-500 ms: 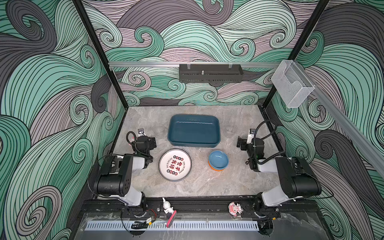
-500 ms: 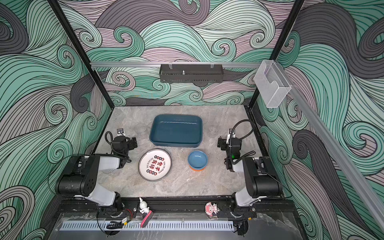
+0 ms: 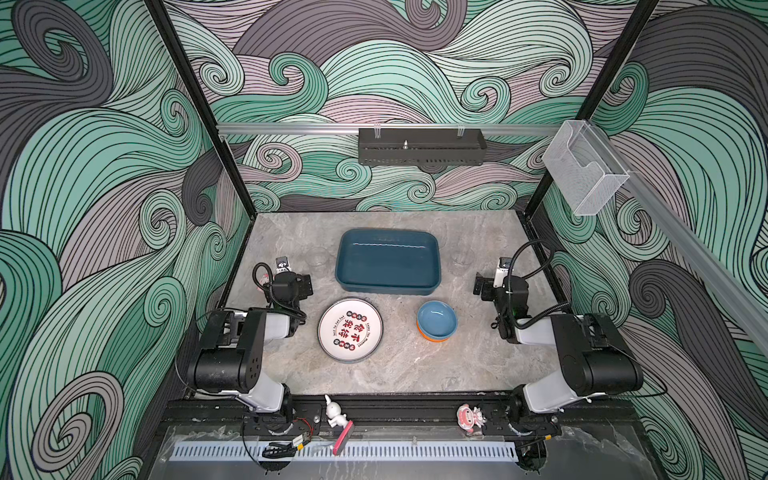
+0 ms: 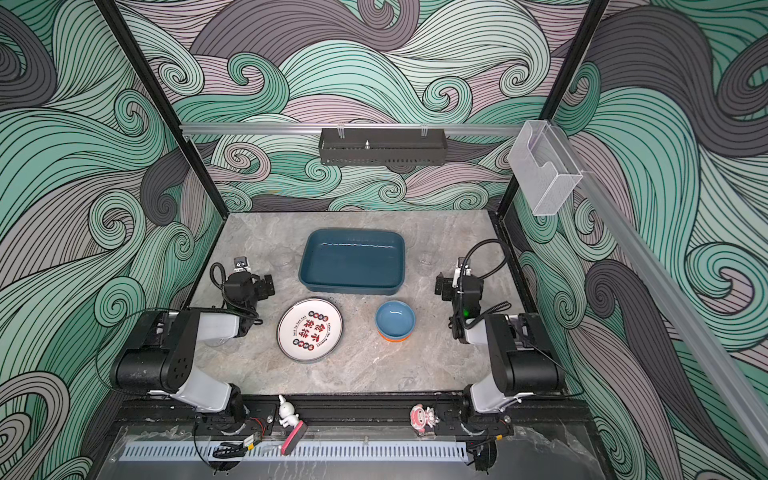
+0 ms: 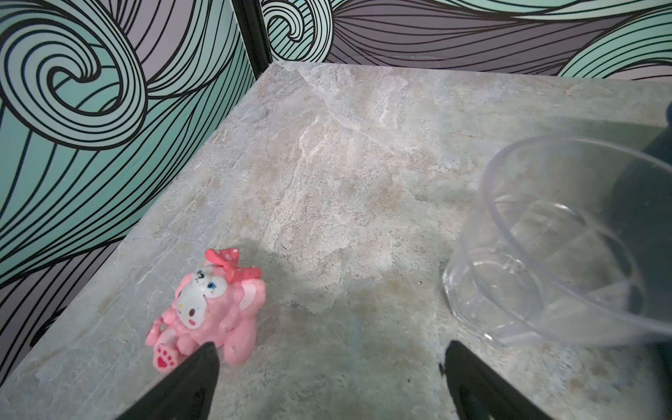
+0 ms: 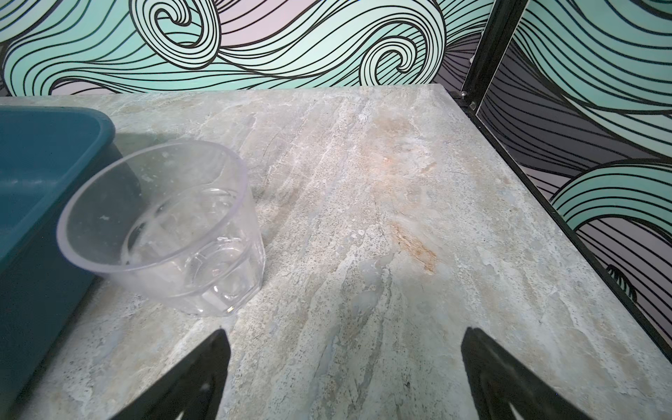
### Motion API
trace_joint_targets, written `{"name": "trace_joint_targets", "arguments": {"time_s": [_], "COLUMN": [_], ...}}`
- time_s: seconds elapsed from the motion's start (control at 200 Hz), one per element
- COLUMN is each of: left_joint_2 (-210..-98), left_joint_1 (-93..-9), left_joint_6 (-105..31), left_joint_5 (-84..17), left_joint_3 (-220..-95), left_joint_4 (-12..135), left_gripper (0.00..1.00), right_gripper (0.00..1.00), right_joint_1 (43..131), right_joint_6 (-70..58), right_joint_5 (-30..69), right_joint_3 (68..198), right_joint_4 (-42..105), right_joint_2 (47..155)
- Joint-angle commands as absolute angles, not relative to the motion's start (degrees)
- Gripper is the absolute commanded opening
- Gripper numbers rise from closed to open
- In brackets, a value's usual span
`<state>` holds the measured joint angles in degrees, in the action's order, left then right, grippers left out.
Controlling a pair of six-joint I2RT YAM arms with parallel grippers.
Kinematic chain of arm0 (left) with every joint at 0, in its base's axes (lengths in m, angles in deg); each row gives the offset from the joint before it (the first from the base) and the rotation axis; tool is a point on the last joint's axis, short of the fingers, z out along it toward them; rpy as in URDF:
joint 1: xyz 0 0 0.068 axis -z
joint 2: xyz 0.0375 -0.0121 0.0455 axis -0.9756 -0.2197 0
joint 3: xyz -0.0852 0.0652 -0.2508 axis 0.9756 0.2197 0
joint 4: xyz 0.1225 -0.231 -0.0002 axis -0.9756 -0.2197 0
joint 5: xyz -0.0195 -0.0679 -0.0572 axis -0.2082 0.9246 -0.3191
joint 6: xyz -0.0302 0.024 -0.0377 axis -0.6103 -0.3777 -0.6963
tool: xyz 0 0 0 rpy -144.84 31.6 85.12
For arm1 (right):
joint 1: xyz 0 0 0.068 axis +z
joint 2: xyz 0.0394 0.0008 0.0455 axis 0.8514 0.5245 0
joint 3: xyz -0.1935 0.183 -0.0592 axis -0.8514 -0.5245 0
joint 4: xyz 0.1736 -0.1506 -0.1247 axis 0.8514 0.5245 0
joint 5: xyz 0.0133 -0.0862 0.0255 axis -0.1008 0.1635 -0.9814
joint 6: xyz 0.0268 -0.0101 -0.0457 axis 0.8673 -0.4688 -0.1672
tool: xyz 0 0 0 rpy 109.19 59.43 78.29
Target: Place the mixed dishes into the plastic bin
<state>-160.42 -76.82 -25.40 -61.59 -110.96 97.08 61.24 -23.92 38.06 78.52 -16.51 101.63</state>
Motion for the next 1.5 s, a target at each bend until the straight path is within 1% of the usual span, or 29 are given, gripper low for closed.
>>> {"name": "trace_joint_targets", "arguments": {"time_s": [0.0, 0.705, 0.765, 0.805, 0.85, 0.896, 0.971, 1.071, 1.121, 1.176, 1.256, 1.341, 1.361, 1.396, 1.416, 1.441, 1.496], "left_joint_2": [-159.3, -159.0, -158.3, -156.7, -154.6, -153.7, -150.5, -148.3, -147.2, -146.0, -144.2, -142.5, -142.1, -141.3, -140.9, -140.3, -139.1], "left_joint_1": [-77.1, -77.3, -77.2, -77.2, -77.2, -77.2, -77.2, -77.2, -77.2, -77.2, -77.4, -78.0, -78.1, -78.3, -78.3, -78.3, -78.2], "left_joint_6": [-24.9, -25.1, -25.0, -25.6, -27.6, -27.8, -28.8, -31.6, -33.5, -36.9, -47.2, -53.2, -54.2, -55.0, -55.1, -55.3, -56.5], "left_joint_5": [-61.5, -60.8, -63.1, -64.3, -65.9, -67.0, -68.9, -70.3, -70.2, -69.2, -68.2, -61.3, -59.9, -56.8, -55.0, -52.8, -48.4], "left_joint_3": [-111.5, -111.6, -111.7, -113.2, -116.1, -118.3, -120.6, -125.1, -127.4, -130.4, -134.5, -136.9, -137.3, -137.8, -137.9, -138.0, -138.4], "left_joint_4": [97.6, 97.6, 97.2, 93.0, 84.9, 81.0, 76.1, 67.3, 63.1, 58.2, 49.9, 44.7, 43.7, 42.1, 41.4, 40.4, 37.2], "left_gripper": [0.99, 0.99, 0.99, 0.99, 0.99, 0.99, 0.99, 0.99, 0.99, 0.99, 0.99, 0.99, 0.99, 0.99, 0.98, 0.98, 0.92], "right_gripper": [0.99, 0.99, 0.99, 0.99, 0.99, 0.99, 0.99, 0.99, 0.99, 0.99, 0.99, 0.99, 1.00, 0.99, 0.96, 0.88, 0.79], "right_joint_1": [61.0, 60.9, 61.0, 61.1, 61.2, 61.2, 61.2, 61.2, 61.3, 61.4, 61.1, 60.0, 59.4, 58.4, 58.1, 58.1, 58.6], "right_joint_6": [-24.4, -24.4, -24.3, -24.3, -24.3, -24.2, -20.8, -17.7, -15.1, -9.9, -1.8, 13.9, 16.9, 18.4, 18.7, 18.7, 18.5], "right_joint_5": [37.5, 37.5, 38.4, 38.3, 38.6, 38.6, 38.5, 32.5, 31.8, 32.6, 32.0, 30.9, 29.7, 22.9, 19.4, 16.4, 10.9], "right_joint_3": [79.2, 79.0, 79.6, 81.1, 83.7, 86.1, 89.2, 92.2, 94.4, 96.8, 100.8, 102.9, 102.8, 101.9, 102.0, 102.9, 107.0], "right_joint_4": [-16.9, -17.1, -16.1, -10.4, -3.1, 2.0, 7.4, 10.5, 13.9, 17.3, 24.5, 33.2, 33.5, 30.0, 28.3, 27.4, 31.1], "right_joint_2": [101.2, 101.0, 99.6, 96.9, 93.7, 91.5, 88.1, 84.9, 83.4, 82.1, 80.6, 79.3, 79.2, 79.8, 80.4, 81.4, 83.8]}}
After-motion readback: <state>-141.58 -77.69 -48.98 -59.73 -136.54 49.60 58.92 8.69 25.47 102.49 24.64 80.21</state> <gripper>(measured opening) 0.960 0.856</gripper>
